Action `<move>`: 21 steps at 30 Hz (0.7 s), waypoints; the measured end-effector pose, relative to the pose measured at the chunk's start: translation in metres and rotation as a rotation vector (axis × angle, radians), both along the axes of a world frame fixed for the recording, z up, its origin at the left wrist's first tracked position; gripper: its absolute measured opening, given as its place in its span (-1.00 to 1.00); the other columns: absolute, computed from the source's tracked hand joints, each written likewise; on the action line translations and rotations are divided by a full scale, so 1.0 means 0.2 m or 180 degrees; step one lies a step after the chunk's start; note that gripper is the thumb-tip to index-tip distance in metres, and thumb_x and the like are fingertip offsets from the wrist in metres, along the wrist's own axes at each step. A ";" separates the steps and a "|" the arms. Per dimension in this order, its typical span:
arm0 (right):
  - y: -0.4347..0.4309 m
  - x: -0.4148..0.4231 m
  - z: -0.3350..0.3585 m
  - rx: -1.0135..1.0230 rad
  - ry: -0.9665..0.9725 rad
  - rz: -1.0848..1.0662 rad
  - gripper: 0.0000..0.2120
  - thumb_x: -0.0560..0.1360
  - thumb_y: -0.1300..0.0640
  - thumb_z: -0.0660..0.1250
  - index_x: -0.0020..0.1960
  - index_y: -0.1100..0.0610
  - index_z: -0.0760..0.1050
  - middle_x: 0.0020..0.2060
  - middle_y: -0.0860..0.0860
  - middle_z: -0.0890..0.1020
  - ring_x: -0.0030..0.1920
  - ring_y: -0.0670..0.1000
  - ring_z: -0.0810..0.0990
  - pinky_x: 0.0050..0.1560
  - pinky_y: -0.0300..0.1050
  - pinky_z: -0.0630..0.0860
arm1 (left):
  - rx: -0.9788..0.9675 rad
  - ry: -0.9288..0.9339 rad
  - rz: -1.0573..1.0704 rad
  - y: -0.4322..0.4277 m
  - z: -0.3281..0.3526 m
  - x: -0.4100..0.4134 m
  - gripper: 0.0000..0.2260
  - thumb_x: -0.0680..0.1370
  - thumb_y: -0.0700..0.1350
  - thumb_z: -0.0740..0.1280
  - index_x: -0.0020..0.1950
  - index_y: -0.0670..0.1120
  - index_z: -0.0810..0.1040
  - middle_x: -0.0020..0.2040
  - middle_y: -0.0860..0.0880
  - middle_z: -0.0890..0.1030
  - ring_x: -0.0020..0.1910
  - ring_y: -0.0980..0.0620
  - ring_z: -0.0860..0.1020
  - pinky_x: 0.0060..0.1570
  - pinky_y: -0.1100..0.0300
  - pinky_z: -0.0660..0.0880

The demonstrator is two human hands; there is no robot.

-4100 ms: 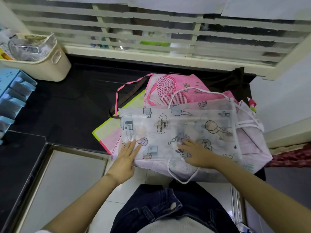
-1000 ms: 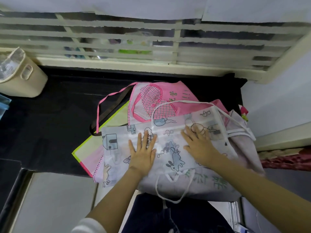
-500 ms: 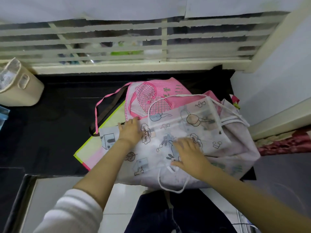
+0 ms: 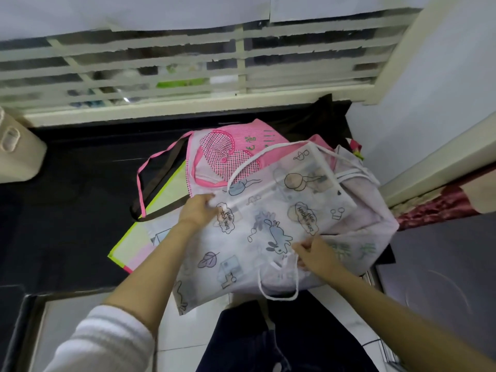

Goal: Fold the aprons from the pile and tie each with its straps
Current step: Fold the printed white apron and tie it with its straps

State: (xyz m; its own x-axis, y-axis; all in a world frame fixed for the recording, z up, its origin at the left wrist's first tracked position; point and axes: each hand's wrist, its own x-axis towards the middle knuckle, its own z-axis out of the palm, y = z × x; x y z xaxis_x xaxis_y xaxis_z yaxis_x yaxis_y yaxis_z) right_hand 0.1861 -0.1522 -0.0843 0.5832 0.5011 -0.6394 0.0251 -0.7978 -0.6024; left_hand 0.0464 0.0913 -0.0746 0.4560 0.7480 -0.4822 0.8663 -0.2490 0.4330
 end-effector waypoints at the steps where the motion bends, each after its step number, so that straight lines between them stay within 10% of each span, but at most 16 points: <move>1: 0.01 0.00 -0.01 0.0111 0.0151 -0.0233 -0.76 0.52 0.11 0.33 -0.19 0.28 0.54 -0.28 0.15 0.64 -0.20 0.14 0.64 -0.01 0.13 0.58 | -0.0016 -0.0045 0.0029 0.00 0.00 0.00 -0.55 0.51 -0.03 0.37 0.38 -0.06 0.45 0.32 -0.06 0.51 0.29 -0.05 0.45 0.24 0.16 0.34; 11: 0.24 0.08 0.23 0.0984 -0.1066 -0.0296 -0.86 0.54 0.21 0.27 -0.07 0.30 0.40 -0.26 0.20 0.54 -0.29 0.06 0.46 -0.27 -0.08 0.42 | 0.0729 -0.1071 0.0559 -0.11 0.05 -0.09 -0.82 0.54 -0.19 0.33 0.07 -0.27 0.60 0.00 -0.17 0.56 0.02 -0.14 0.50 -0.09 0.26 0.28; 17: 0.49 0.30 0.32 0.1223 -0.1622 0.0104 -0.87 0.54 0.23 0.28 -0.13 0.22 0.35 -0.35 0.03 0.45 -0.32 0.03 0.40 -0.29 -0.12 0.29 | 0.0718 -0.1475 0.1080 -0.35 0.06 -0.09 -0.87 0.58 -0.21 0.25 -0.12 -0.17 0.32 -0.23 -0.06 0.46 -0.28 -0.05 0.38 -0.33 0.18 0.12; 21: 0.54 0.37 0.24 0.0751 -0.1239 0.0483 -0.77 0.55 0.17 0.27 0.13 0.28 0.35 0.03 0.17 0.52 0.00 0.15 0.50 -0.03 -0.11 0.40 | 0.0314 -0.1060 0.0885 -0.43 0.00 -0.08 -0.83 0.52 -0.34 0.23 -0.01 -0.16 0.26 -0.10 -0.09 0.46 -0.16 -0.08 0.46 -0.26 0.16 0.26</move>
